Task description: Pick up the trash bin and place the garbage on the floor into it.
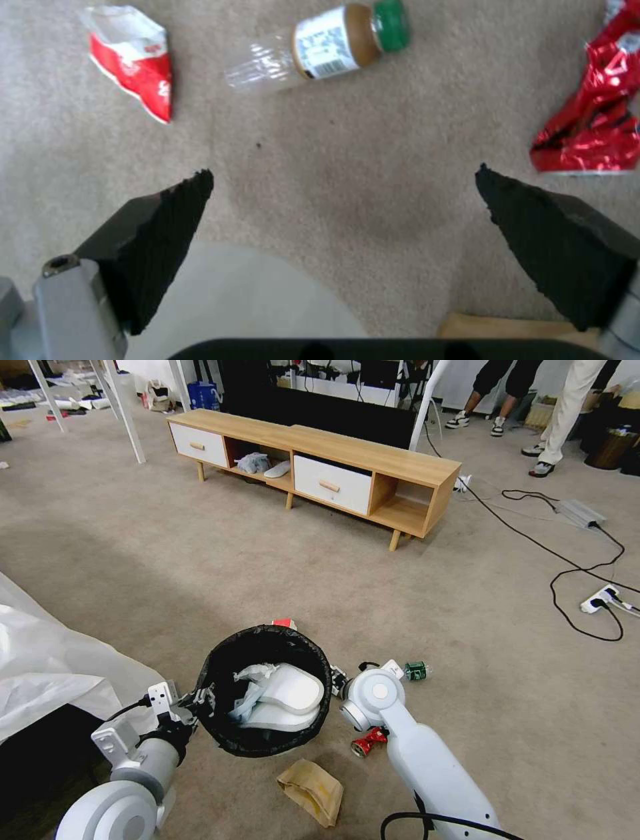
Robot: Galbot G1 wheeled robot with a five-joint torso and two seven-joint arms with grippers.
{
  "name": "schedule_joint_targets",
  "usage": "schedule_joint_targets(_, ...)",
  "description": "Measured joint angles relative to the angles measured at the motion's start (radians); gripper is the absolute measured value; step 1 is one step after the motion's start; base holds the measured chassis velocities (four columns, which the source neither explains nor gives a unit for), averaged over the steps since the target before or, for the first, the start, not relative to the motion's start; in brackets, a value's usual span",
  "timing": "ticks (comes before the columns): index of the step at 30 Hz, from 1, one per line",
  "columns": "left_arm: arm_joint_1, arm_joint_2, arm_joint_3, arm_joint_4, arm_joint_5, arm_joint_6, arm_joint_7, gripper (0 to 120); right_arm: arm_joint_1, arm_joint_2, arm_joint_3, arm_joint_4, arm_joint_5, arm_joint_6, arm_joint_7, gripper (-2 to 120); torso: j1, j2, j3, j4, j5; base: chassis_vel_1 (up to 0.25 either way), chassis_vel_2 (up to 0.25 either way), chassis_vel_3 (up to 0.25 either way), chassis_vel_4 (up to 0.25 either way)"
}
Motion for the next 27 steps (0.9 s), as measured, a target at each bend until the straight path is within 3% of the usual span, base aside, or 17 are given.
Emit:
schedule_joint_targets(14, -0.003, 0.036, -0.024, 0.014, -0.023, -0.001, 0.000, 0, -0.020, 0.097, 0.024, -0.097, -0.106, 0.037, 0.014, 100, 0.000, 0.000, 0.000, 0.0001, 0.0000, 0.000, 0.000, 0.000, 0.000)
schedule_joint_targets(27, -0.016, 0.048, -0.020, 0.045, -0.026, -0.004, 0.003, 0, -0.038, 0.044, 0.068, -0.096, -0.116, 0.038, -0.007, 100, 0.000, 0.000, 0.000, 0.0000, 0.0001, 0.000, 0.000, 0.000, 0.000)
